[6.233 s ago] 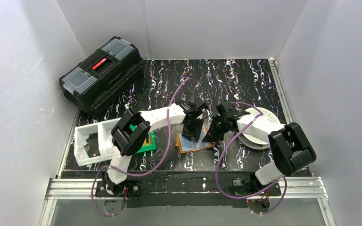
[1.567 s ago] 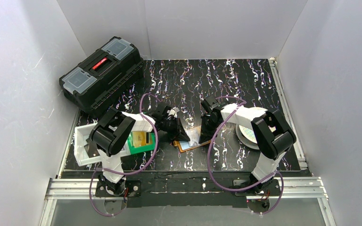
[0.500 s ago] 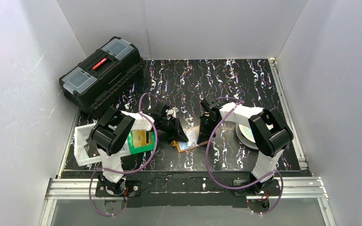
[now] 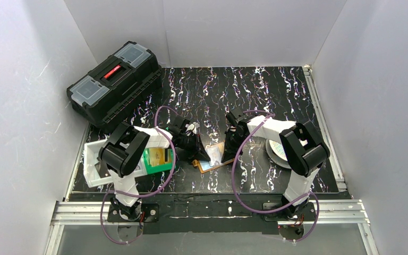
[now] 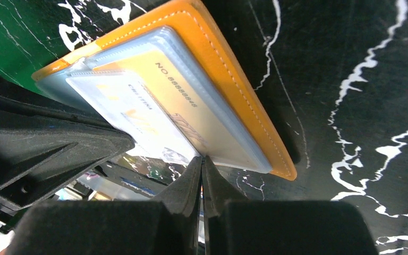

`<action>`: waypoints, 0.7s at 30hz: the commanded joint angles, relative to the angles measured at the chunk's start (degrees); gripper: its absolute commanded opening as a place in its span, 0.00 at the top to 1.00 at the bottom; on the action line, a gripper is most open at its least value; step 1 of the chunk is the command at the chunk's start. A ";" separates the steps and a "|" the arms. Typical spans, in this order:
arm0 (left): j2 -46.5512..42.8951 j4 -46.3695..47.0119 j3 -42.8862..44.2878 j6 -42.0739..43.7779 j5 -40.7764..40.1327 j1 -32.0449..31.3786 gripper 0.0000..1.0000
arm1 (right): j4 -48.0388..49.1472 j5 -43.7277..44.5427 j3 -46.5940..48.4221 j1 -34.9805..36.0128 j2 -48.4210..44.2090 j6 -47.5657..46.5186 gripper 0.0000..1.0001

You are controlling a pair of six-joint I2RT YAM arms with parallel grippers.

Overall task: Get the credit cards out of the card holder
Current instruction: Remove the credit card from the card holder.

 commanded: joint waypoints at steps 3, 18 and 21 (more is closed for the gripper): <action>-4.17 -14.52 1.83 6.67 -5.32 1.68 1.00 | 0.12 6.68 -1.73 0.06 3.68 -0.86 0.91; -6.19 -20.91 3.95 10.00 -6.12 2.74 1.00 | 0.65 6.39 -2.08 -0.05 3.70 -0.89 0.91; -7.51 -22.29 4.48 10.38 -7.20 2.70 1.00 | 0.69 6.25 -2.08 -0.05 3.68 -0.99 0.92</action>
